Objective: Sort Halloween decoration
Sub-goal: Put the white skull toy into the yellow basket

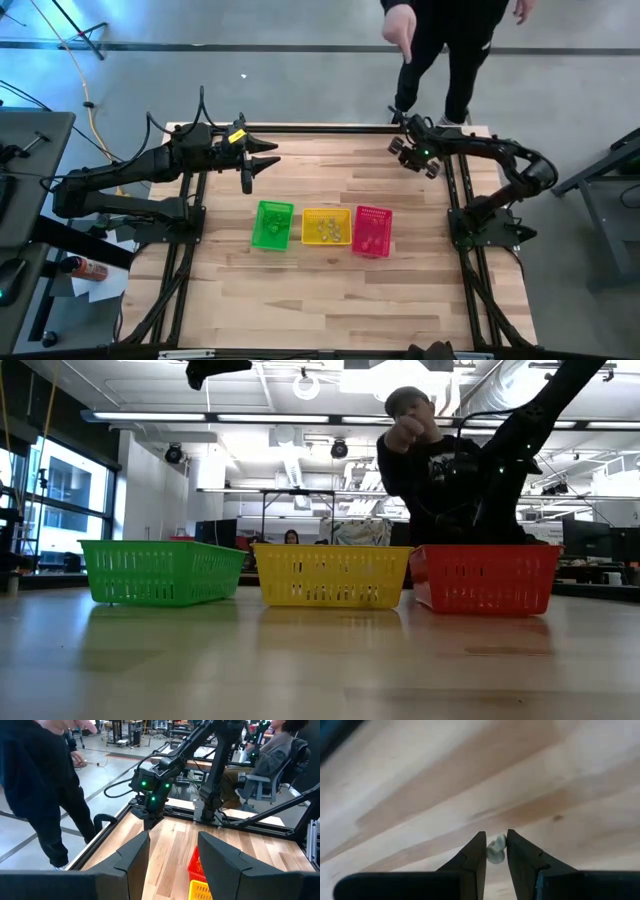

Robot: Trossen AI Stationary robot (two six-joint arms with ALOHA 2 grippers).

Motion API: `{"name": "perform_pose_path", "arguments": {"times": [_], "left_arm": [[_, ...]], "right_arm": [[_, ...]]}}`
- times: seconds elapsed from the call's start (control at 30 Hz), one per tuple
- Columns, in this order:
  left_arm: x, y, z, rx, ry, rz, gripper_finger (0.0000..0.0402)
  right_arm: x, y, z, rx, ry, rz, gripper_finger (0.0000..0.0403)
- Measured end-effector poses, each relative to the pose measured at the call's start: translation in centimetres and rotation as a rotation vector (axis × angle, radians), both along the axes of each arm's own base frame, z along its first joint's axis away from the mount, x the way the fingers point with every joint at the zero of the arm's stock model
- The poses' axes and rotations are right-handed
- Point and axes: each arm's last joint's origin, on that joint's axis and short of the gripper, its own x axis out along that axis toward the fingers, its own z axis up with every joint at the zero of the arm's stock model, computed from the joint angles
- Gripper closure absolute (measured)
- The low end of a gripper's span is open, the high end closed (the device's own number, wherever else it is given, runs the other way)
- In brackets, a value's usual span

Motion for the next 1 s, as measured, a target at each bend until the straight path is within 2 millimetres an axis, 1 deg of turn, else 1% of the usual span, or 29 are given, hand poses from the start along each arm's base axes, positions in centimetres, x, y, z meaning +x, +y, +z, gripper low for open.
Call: {"name": "perform_pose_path", "arguments": {"times": [0.1,0.23,0.4,0.5,0.6,0.77,0.87,1.0], "left_arm": [[0.0,0.0,0.0,0.000,0.000,0.000,0.0245],[0.0,0.0,0.0,0.000,0.000,0.000,0.0245],[0.0,0.0,0.1,0.001,-0.006,0.000,0.0245],[0.0,0.0,0.3,-0.009,-0.036,0.002,0.0245],[0.1,0.0,0.5,-0.015,-0.054,0.003,0.0245],[0.1,0.0,0.7,-0.051,-0.088,0.007,0.0245],[0.1,0.0,0.8,-0.076,-0.101,0.006,0.0245],[0.1,0.0,0.8,-0.110,-0.108,0.001,0.0245]], "right_arm": [[0.5,-0.1,0.9,-0.086,-0.049,0.072,0.0337],[1.4,-0.4,2.8,-0.249,-0.173,0.206,0.0337],[2.7,-0.4,6.4,-0.503,-0.397,0.379,0.0337],[3.4,0.1,8.8,-0.660,-0.531,0.463,0.0337],[3.9,0.8,11.0,-0.807,-0.646,0.530,0.0337],[4.7,2.7,13.9,-1.021,-0.769,0.613,0.0337],[5.1,4.2,15.3,-1.139,-0.825,0.680,0.0337],[5.8,6.7,16.8,-1.309,-0.870,0.803,0.0337]]}}
